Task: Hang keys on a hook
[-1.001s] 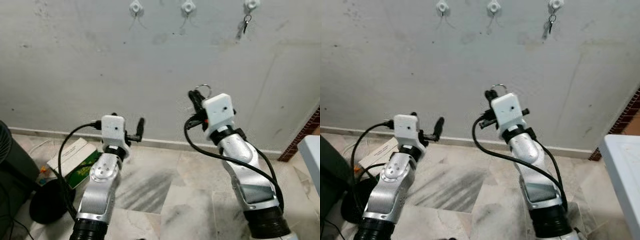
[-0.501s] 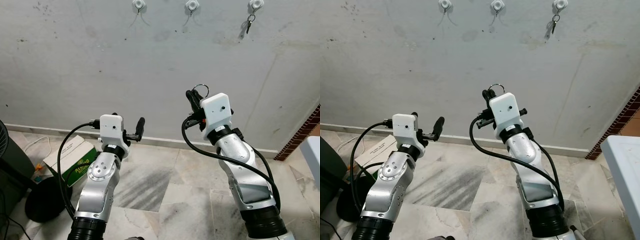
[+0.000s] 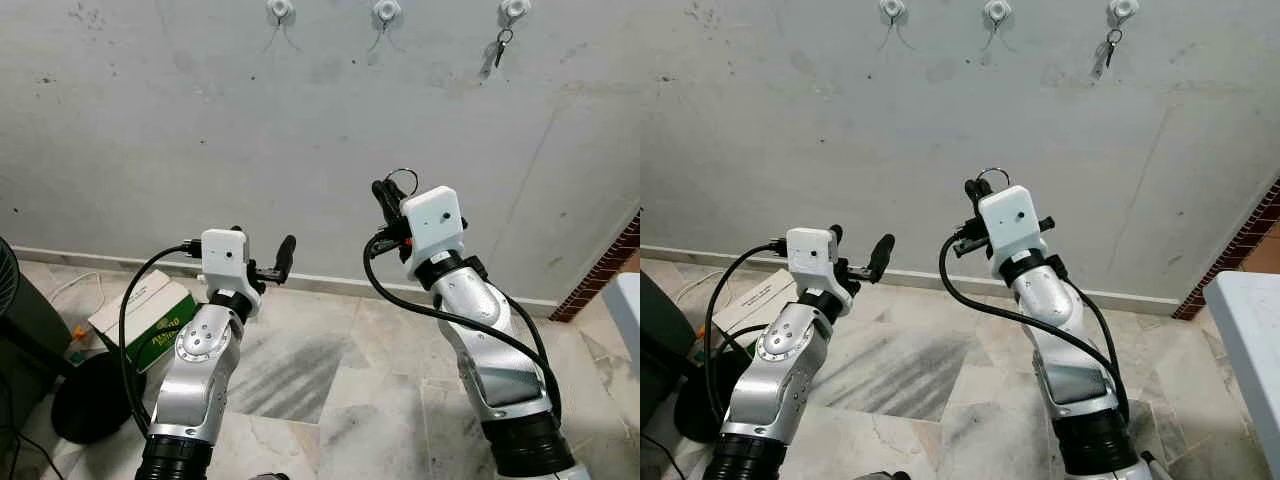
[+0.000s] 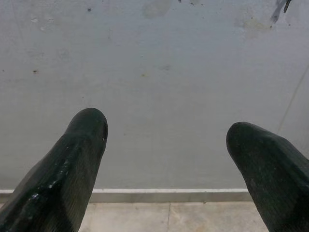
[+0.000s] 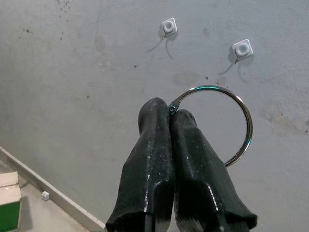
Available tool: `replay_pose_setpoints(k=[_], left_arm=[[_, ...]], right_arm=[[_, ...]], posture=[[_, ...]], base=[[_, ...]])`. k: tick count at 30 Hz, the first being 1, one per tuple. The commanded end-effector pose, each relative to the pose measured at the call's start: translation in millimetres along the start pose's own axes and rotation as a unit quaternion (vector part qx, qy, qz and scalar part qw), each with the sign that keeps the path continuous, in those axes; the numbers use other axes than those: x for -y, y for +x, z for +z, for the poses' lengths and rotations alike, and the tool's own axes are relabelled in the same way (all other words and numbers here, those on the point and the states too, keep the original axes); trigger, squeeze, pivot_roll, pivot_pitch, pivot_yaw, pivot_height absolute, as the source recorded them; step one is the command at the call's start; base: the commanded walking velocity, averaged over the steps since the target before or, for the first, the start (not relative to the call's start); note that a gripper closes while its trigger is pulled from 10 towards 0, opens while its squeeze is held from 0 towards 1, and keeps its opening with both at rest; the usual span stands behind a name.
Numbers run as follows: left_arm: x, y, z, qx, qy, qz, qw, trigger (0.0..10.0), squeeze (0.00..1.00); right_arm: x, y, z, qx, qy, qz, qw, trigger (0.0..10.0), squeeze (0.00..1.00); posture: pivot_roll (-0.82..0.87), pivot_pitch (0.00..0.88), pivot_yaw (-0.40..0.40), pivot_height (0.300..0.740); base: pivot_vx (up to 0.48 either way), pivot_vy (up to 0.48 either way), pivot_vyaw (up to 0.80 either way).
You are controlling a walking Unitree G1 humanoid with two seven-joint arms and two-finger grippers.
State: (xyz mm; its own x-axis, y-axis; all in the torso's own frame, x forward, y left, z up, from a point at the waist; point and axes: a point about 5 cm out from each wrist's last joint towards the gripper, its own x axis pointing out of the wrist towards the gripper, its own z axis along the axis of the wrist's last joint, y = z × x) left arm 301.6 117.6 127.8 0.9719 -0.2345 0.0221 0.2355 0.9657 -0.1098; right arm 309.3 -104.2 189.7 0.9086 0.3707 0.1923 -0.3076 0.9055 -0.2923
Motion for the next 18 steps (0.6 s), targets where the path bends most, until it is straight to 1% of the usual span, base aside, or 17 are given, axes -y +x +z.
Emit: replay_pose_setpoints(k=[1,13,18], left_arm=[[-2.7,-1.6,3.5,0.004,0.001,-0.001,1.0,10.0,0.0],[-1.6,-2.2,3.3,0.003,-0.002,-0.005,1.0,10.0,0.0],[-1.4,-2.2,3.3,0.002,-0.002,-0.006,1.0,10.0,0.0]], right_arm=[[-3.4,0.6,1.2,0.002,0.003,0.007,1.0,10.0,0.0],[-4.0,0.3,1.5,0.003,0.002,0.008,1.0,10.0,0.0],[-4.6,0.3,1.3,0.002,0.004,0.009,1.0,10.0,0.0]], posture=[[-0.05,0.049,0.054,0.74],[-0.05,0.05,0.053,0.74],[-0.05,0.05,0.053,0.74]], base=[[0.274,0.0,0.0],[0.305,0.0,0.0],[0.311,0.193,0.0]])
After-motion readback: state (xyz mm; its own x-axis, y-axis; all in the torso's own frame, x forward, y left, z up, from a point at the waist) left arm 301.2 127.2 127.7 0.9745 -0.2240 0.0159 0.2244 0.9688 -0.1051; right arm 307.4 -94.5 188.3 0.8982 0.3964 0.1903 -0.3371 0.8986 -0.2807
